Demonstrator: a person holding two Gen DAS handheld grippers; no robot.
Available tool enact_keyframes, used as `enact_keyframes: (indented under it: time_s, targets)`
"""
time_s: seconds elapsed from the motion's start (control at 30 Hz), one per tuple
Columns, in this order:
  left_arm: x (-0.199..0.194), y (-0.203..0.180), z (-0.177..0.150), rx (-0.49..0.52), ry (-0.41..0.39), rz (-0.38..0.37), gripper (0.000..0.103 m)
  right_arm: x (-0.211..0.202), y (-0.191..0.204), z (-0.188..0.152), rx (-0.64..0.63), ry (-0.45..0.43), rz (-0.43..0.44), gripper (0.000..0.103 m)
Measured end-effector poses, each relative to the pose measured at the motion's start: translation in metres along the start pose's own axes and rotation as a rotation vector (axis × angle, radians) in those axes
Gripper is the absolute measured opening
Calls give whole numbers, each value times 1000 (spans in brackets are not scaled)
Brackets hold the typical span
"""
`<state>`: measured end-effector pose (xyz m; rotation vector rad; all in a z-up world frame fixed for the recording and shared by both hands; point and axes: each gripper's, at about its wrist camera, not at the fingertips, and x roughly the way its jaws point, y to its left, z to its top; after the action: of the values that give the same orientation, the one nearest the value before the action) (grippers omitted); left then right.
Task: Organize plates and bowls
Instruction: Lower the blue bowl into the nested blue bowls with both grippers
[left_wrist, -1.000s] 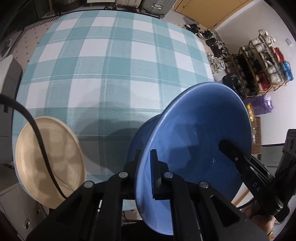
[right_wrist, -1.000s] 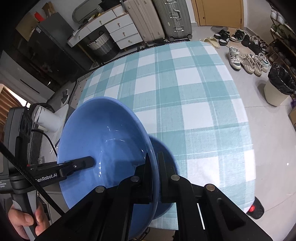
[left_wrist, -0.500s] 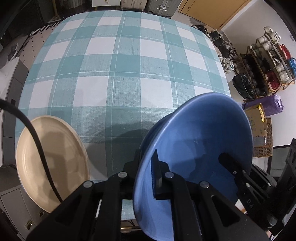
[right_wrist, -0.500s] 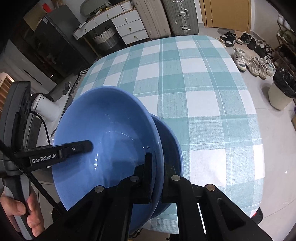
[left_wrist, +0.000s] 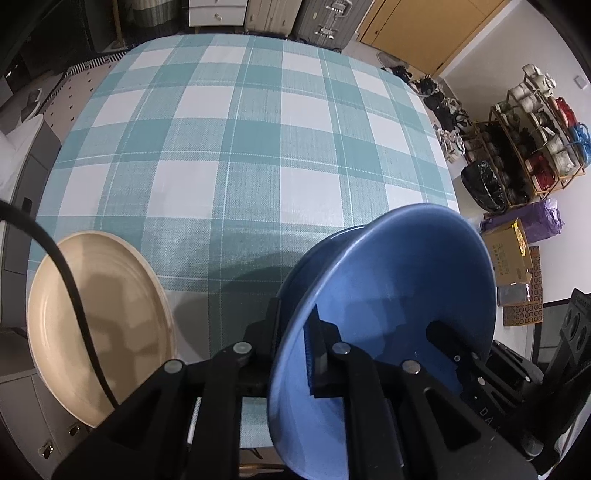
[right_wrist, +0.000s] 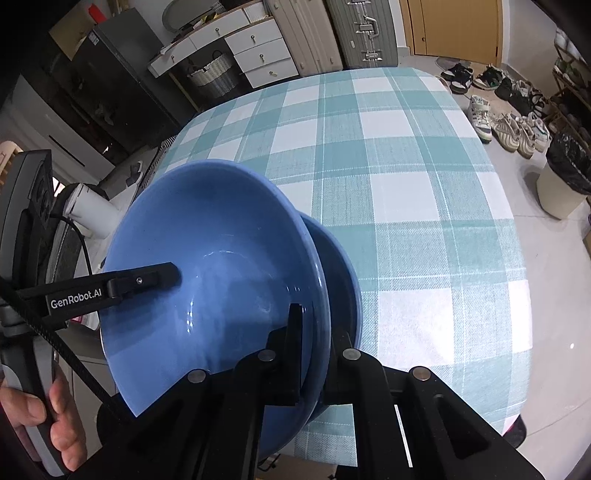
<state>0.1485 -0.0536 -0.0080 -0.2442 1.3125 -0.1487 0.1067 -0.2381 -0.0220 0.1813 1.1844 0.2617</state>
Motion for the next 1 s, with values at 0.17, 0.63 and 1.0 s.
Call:
enact_keyframes:
  time_s: [0.17,0.63,1.0]
  targets:
    - [1,-7,-5,34,-34,63,14,5,-4,-5,20,-3,8,6]
    - [16,-6,-9,40,-17,83,19,3,-10,-8,23,-49,-23,9]
    - [16,-3,-6,30,-2,74,21,5,0,1,-19,48,-80,13]
